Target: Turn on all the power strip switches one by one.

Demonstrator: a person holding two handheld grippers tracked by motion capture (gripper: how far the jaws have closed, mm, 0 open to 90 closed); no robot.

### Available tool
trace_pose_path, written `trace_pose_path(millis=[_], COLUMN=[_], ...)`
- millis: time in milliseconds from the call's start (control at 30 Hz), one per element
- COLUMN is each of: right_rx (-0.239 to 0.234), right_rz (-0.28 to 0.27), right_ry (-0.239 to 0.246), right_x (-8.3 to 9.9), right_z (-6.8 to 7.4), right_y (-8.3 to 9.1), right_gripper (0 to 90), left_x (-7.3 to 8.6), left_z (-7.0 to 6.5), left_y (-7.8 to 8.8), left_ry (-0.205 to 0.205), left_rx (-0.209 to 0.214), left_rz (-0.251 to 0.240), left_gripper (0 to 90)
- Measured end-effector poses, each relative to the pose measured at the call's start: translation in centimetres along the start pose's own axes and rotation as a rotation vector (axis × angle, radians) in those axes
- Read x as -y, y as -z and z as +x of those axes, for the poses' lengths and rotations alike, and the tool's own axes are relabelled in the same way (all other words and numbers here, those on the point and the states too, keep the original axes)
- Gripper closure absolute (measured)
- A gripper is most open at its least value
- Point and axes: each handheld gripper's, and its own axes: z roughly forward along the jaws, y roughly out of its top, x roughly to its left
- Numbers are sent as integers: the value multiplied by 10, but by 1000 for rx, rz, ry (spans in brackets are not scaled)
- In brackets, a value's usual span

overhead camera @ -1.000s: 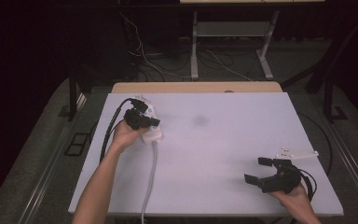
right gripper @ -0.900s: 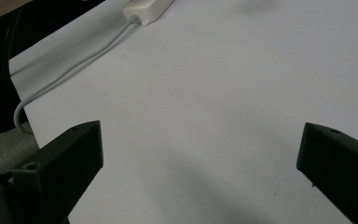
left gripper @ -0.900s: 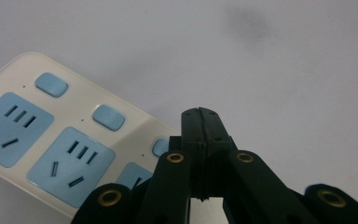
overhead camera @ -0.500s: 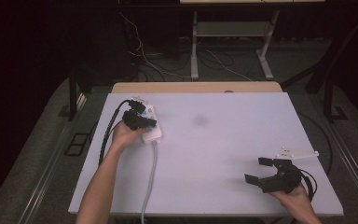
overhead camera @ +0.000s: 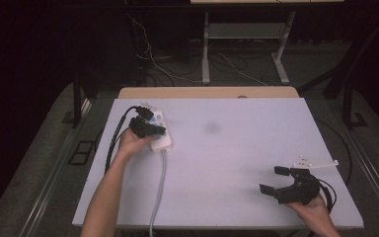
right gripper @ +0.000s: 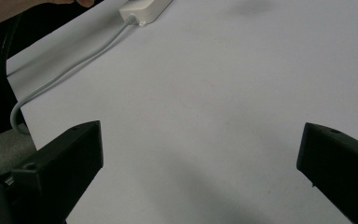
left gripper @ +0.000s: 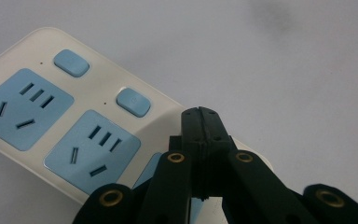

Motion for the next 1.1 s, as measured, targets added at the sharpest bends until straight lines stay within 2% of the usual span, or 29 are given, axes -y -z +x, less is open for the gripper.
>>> trace_pose_path(millis=[133,267,400,600,800,967,1100], right_rx=[6,5,6,7,7,8,10], right_rz=[-4,-7,-8,-8,-11,-10,-9], right_ry=[-1,-2,3,-4,-7,-11,-11], right_x=[0,0,0,0,0,0,0], right_z=[0,-1,0,-1,-2,-3,-3], right_y=[2,2,3,3,3,3,2], right_gripper=[4,4,4,4,4,4,4], left_x=[0,-2,0,1,-1,-4,-10], left_z=[1,-4,0,2,2,6,8], left_y=[-1,-2,-2,-1,1,10,18], left_ry=[17,-24,15,37,33,50,45], left_rx=[9,-25,-6,5,-16,-4,-10], left_rz=[-1,21,13,1,8,-36,-45], left_gripper=[900,900,900,900,900,900,900])
